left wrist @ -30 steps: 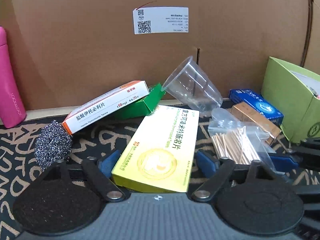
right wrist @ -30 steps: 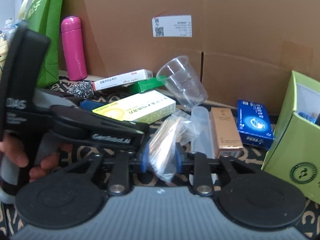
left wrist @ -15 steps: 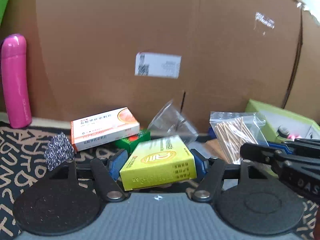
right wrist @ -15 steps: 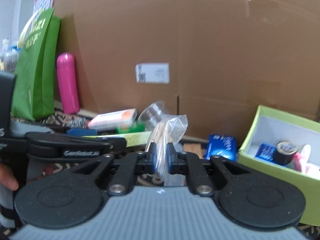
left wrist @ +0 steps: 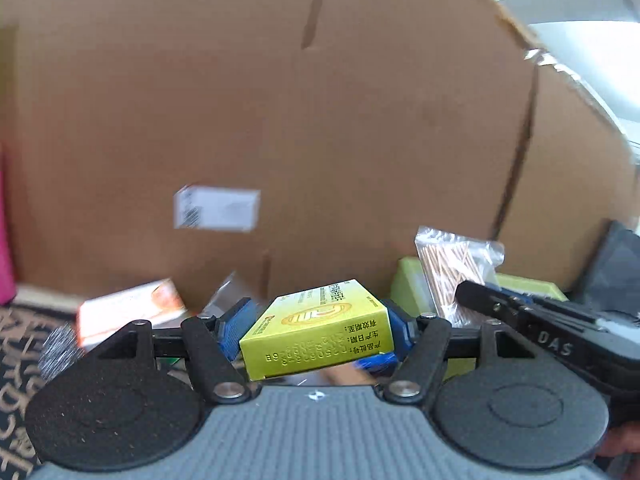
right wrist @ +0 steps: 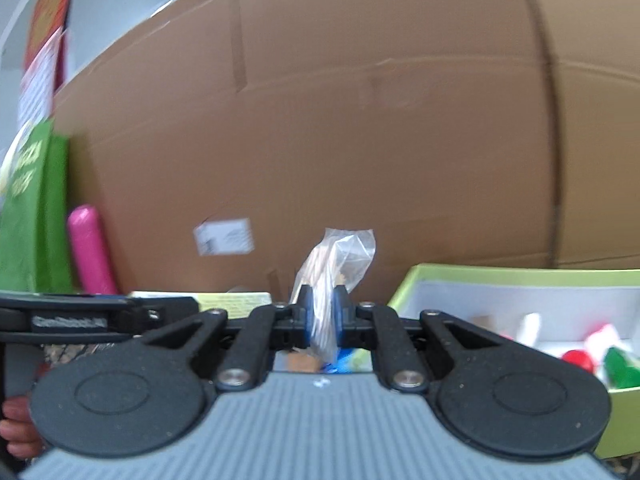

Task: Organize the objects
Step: 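Carry the yellow box and toothpick bag into the lime-green box and release both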

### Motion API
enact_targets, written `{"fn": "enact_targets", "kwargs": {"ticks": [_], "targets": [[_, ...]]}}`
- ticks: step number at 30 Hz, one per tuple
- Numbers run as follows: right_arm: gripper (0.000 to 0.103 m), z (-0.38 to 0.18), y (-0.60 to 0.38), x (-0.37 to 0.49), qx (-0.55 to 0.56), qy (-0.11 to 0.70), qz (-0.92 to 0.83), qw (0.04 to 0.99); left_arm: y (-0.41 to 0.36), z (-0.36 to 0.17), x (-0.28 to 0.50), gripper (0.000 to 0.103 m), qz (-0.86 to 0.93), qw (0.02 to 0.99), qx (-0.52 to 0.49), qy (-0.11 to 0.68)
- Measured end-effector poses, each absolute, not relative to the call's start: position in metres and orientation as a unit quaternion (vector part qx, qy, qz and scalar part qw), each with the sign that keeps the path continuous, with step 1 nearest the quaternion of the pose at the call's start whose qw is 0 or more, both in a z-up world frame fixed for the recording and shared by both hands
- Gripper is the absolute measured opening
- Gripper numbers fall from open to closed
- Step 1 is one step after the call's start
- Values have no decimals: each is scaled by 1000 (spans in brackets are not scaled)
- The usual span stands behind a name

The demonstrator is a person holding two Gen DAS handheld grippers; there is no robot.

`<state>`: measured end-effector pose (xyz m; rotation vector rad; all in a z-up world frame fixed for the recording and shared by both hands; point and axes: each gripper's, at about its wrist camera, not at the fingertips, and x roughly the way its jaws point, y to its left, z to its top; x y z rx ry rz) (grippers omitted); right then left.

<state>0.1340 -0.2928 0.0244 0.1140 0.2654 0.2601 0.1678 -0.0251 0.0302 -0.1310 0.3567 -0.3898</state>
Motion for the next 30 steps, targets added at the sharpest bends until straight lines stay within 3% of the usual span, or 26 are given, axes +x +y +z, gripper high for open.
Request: {"fn": "enact_targets", "kwargs": {"ticks": [7, 17, 18, 19, 21, 25, 30], "targets": [[10, 30, -366, 127, 123, 102, 19, 987, -100, 64, 174, 70, -254, 954, -52, 149], [13, 6, -417, 144, 166, 147, -75, 972, -209, 55, 202, 70, -321, 931, -30, 172], [24, 3, -416, 150, 156, 165, -84, 970, -216, 51, 207, 72, -331, 926, -28, 178], [46, -1, -414, 155, 144, 177, -105, 968, -221, 47, 212, 79, -330, 924, -23, 191], [63, 0, -410, 154, 120, 163, -154, 967, -222, 40, 216, 86, -314, 927, -26, 206], [80, 4, -417, 140, 117, 113, -211, 964, -209, 35, 216, 91, -299, 932, -37, 201], [82, 6, -416, 131, 130, 104, -192, 967, -200, 37, 211, 91, -286, 938, -31, 193]]}}
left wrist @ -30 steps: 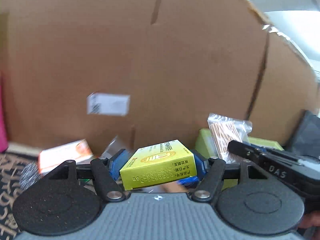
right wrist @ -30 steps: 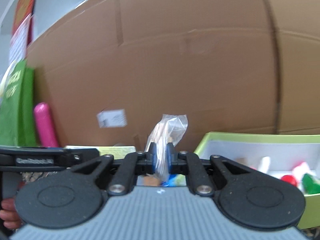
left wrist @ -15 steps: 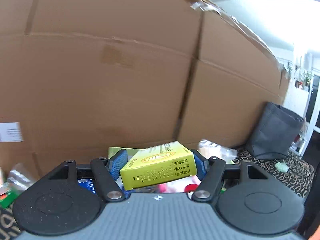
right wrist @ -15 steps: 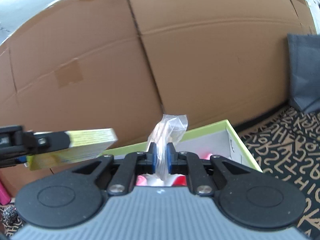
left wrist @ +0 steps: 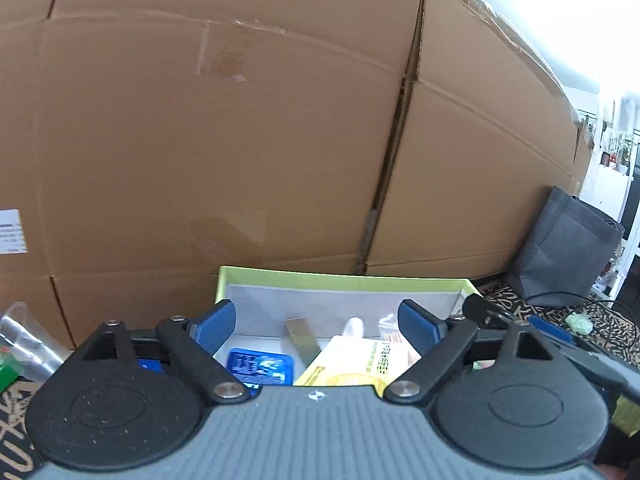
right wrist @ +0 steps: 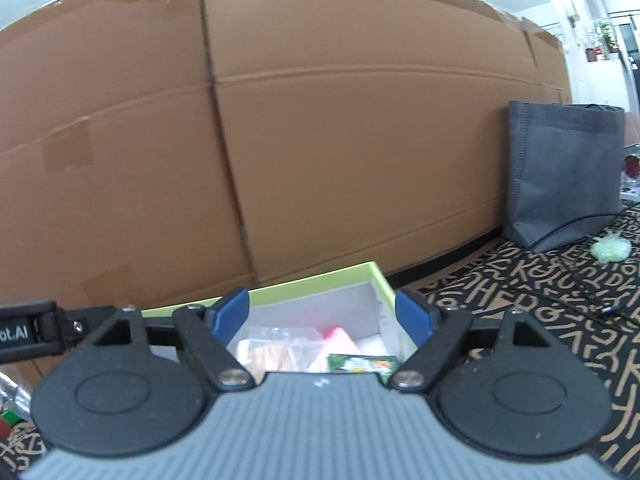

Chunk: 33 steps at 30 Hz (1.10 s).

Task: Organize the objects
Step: 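Carry the yellow box and toothpick bag into the lime-green box and release both, then grasp the clear plastic tube with the left gripper while the right grasps the tan bottle box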

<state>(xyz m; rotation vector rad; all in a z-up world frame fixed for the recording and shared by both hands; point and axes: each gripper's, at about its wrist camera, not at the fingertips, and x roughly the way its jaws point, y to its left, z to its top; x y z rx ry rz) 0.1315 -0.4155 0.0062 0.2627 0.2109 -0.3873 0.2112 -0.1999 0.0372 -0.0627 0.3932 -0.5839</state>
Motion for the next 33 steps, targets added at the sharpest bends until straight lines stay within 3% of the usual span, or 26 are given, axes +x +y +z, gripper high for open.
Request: {"fn": "enact_targets", "kwargs": {"ticks": [8, 18, 21, 27, 33], "targets": [[83, 15, -390, 125, 107, 94, -83, 986, -163, 40, 194, 94, -250, 953, -33, 168], [84, -8, -338, 154, -13, 207, -5, 978, -94, 25, 193, 96, -135, 968, -100, 187], [85, -12, -340, 160, -17, 205, -63, 977, -83, 13, 194, 96, -115, 966, -114, 204], [89, 6, -339, 136, 17, 117, 42, 992, -56, -10, 196, 96, -79, 963, -120, 226], [90, 0, -301, 133, -62, 126, 91, 986, -41, -33, 198, 96, -74, 954, -118, 265]]}}
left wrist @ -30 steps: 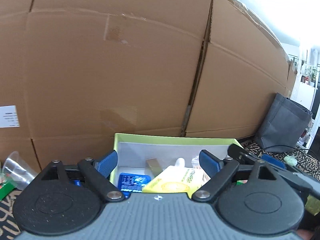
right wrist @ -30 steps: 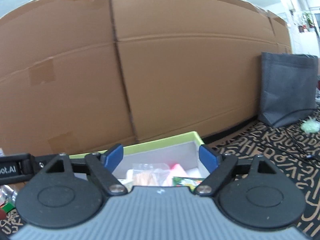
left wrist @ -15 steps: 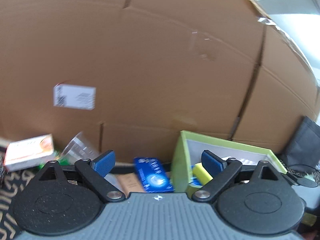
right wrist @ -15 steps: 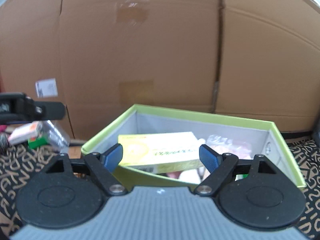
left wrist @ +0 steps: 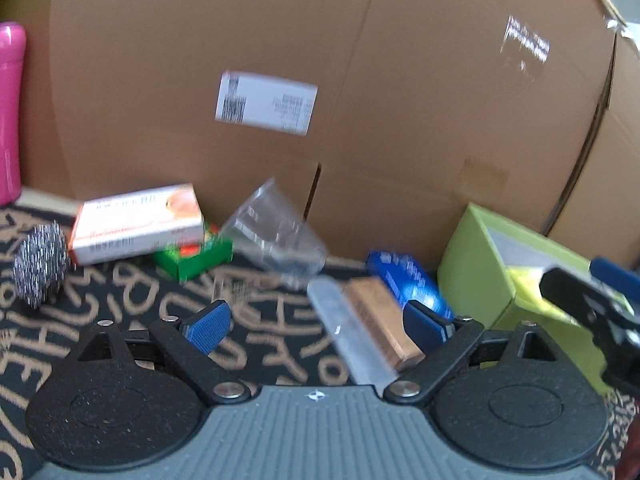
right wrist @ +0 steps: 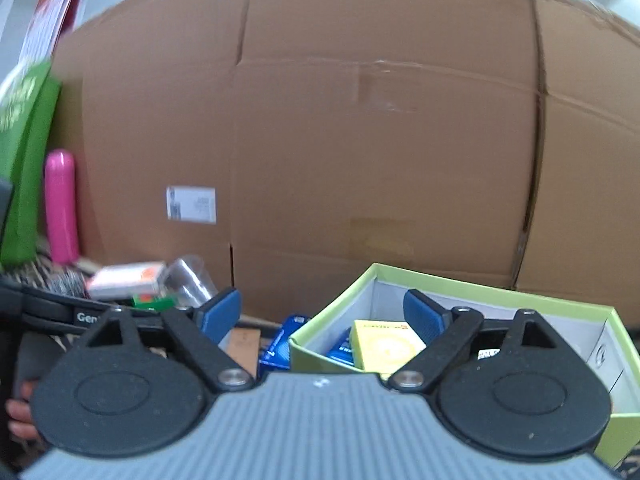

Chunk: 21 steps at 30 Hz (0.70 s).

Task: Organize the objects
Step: 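Grasp the clear plastic tube with the left gripper while the right grasps the tan bottle box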

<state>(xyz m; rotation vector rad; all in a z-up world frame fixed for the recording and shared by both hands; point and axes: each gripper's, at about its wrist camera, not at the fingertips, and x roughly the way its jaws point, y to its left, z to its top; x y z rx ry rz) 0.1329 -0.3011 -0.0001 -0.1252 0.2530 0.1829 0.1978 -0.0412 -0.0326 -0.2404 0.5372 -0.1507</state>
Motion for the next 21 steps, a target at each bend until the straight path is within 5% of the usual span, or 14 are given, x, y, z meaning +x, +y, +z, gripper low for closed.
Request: {"fn": "enact_targets", "kwargs": {"ticks": [9, 12, 13, 18, 21], "targets": [[89, 0, -316, 137, -20, 129, 54, 990, -82, -57, 189, 94, -133, 945, -31, 298], [80, -1, -310, 139, -21, 132, 75, 988, -84, -58, 195, 57, -113, 947, -12, 301], [72, -2, -308, 139, -21, 133, 86, 987, -79, -58, 195, 35, -115, 946, -15, 304], [49, -9, -282, 149, -28, 158, 143, 977, -44, -58, 183, 31, -111, 946, -17, 303], [46, -22, -252, 160, -58, 180, 172, 967, -25, -58, 173, 30, -96, 948, -29, 301]]}}
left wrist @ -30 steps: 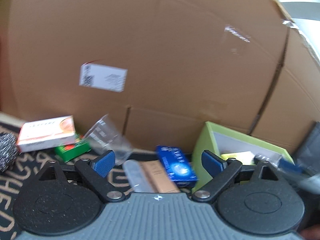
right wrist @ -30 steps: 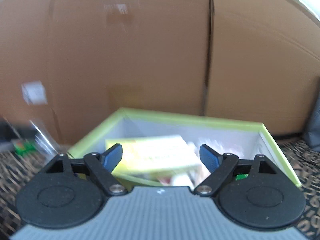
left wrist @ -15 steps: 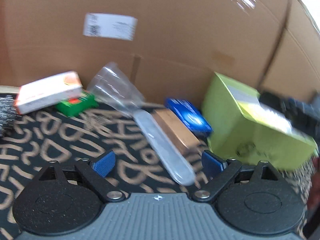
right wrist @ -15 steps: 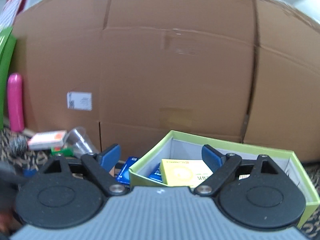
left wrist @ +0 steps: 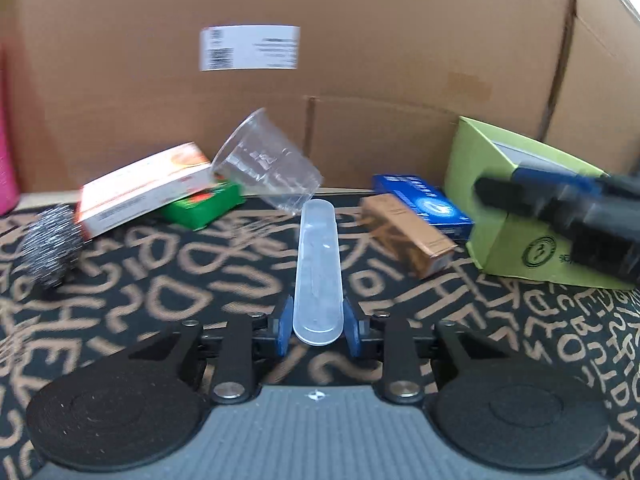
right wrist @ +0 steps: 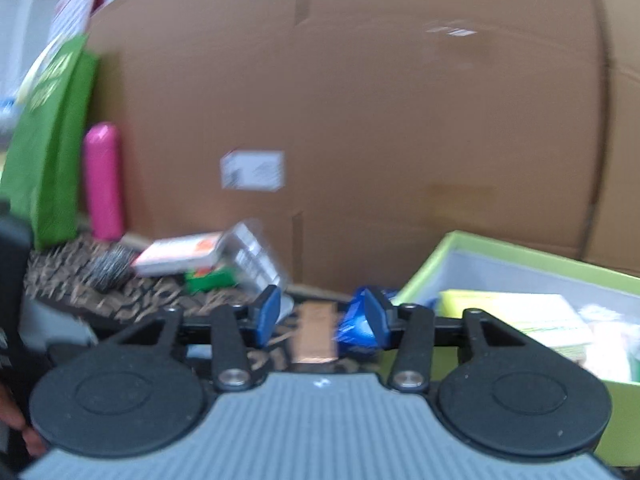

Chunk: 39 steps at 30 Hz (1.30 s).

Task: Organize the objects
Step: 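Grasp the clear plastic tube with the left gripper while the right grasps the tan bottle box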

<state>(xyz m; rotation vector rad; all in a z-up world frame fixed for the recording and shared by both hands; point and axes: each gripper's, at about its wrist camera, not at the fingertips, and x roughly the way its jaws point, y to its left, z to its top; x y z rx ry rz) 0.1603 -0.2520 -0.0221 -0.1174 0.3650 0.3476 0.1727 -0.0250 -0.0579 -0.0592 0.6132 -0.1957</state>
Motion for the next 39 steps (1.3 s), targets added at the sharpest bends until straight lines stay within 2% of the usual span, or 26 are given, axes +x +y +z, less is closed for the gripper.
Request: {"fn": "enact_targets", "kwargs": {"ticks": [3, 9, 10, 12, 13, 14, 16, 19, 22, 26, 27, 29, 33, 36, 37, 38, 39], "targets": [[42, -37, -226, 164, -100, 208, 180, 956, -10, -56, 166, 30, -77, 949, -35, 303], [42, -59, -192, 197, -133, 254, 108, 952, 3, -54, 170, 30, -87, 945, -55, 311], [42, -62, -192, 199, -134, 261, 97, 951, 4, -55, 169, 33, -88, 945, -58, 310], [42, -66, -199, 202, -122, 281, 91, 948, 3, -55, 166, 52, -90, 946, -62, 305], [31, -69, -203, 204, -108, 292, 95, 945, 2, -55, 166, 65, -88, 947, -61, 304], [31, -71, -209, 203, -95, 303, 102, 943, 2, -55, 165, 68, -82, 948, -58, 302], [31, -70, -215, 200, -83, 306, 117, 941, -2, -56, 166, 64, -81, 949, -43, 301], [31, -69, -215, 184, -101, 306, 150, 934, -7, -57, 164, 27, -84, 950, -15, 300], [32, -71, -214, 169, -142, 305, 181, 924, -9, -57, 157, 28, -94, 948, -10, 303], [33, -68, -216, 169, -130, 305, 185, 925, -13, -56, 138, 28, -105, 948, 6, 302], [35, -67, -216, 168, -130, 300, 183, 927, -13, -56, 138, 31, -99, 948, 2, 303], [39, -65, -215, 167, -126, 290, 180, 931, -11, -55, 147, 50, -92, 947, -11, 308], [42, -63, -216, 169, -111, 277, 179, 937, -13, -54, 175, 53, -75, 945, 0, 317], [42, -65, -217, 178, -99, 285, 172, 938, -19, -56, 187, 52, -69, 947, 27, 311], [42, -66, -217, 181, -96, 288, 169, 938, -20, -57, 188, 39, -76, 948, 33, 308], [42, -67, -217, 184, -93, 291, 164, 938, -20, -58, 188, 32, -86, 948, 34, 305], [42, -68, -216, 187, -92, 294, 164, 937, -21, -58, 187, 32, -88, 949, 37, 302]]}}
